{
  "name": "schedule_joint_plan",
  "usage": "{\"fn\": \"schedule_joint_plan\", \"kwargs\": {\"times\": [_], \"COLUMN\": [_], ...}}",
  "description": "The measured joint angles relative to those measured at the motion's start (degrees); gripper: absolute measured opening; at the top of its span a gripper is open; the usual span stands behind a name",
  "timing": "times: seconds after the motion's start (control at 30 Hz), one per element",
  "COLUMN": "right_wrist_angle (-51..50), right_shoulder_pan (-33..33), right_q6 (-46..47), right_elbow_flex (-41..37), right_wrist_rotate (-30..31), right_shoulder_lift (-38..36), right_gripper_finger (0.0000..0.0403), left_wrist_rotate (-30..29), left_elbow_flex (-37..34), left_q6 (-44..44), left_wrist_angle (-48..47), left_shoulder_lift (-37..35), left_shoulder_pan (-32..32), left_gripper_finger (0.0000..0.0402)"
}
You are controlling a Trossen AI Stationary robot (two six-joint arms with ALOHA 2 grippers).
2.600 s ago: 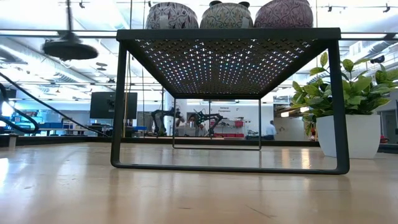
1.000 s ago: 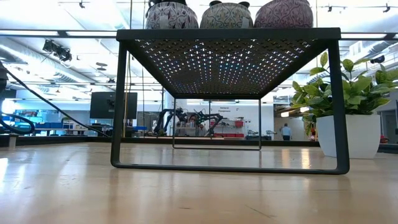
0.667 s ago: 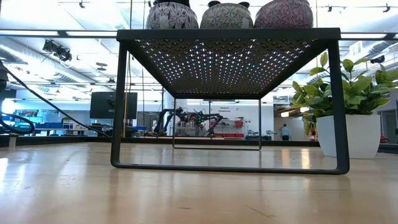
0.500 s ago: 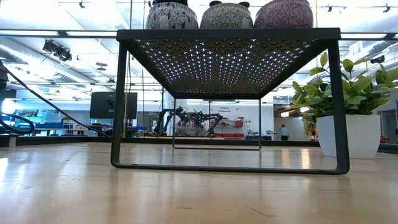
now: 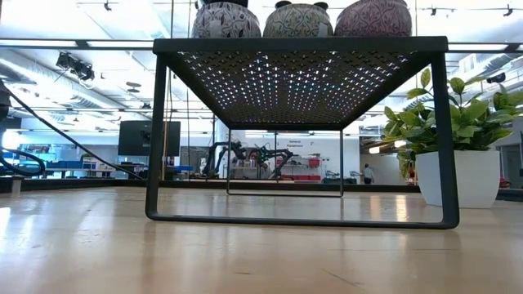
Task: Pick & Place candle stick holders
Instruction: Put the black candle holder on the shelf aligned with the other black candle holders
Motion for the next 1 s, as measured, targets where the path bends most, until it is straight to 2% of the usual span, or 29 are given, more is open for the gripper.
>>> {"fn": "schedule_joint_plan", "kwargs": {"times": [0.2,0.4,0.77,1.0], "right_wrist_angle": [0.01,0.0,-0.02,-0.02], "right_shoulder_pan": [-0.07,-0.07,-0.07,-0.07], "right_q6": [0.0,0.02,0.06,0.15], "right_elbow_flex": [0.0,0.01,0.0,0.0], "right_wrist_rotate": [-0.01,-0.01,-0.08,-0.09], "right_shoulder_lift": [0.0,0.0,0.0,0.0], "right_gripper_finger": [0.0086,0.0086,0.0086,0.0086], "left_wrist_rotate": [-0.2,1.64,0.62,0.96], "left_elbow_flex": [0.02,-0.04,-0.04,-0.04], "left_q6": [0.04,-0.44,-0.57,0.35], "left_wrist_angle": [0.08,1.94,3.69,3.28], "left_shoulder_lift": [0.25,0.43,0.4,0.05], "left_shoulder_pan": [0.06,0.06,-0.37,-0.39], "left_gripper_finger": [0.0102,0.0128,0.0134,0.0198]}}
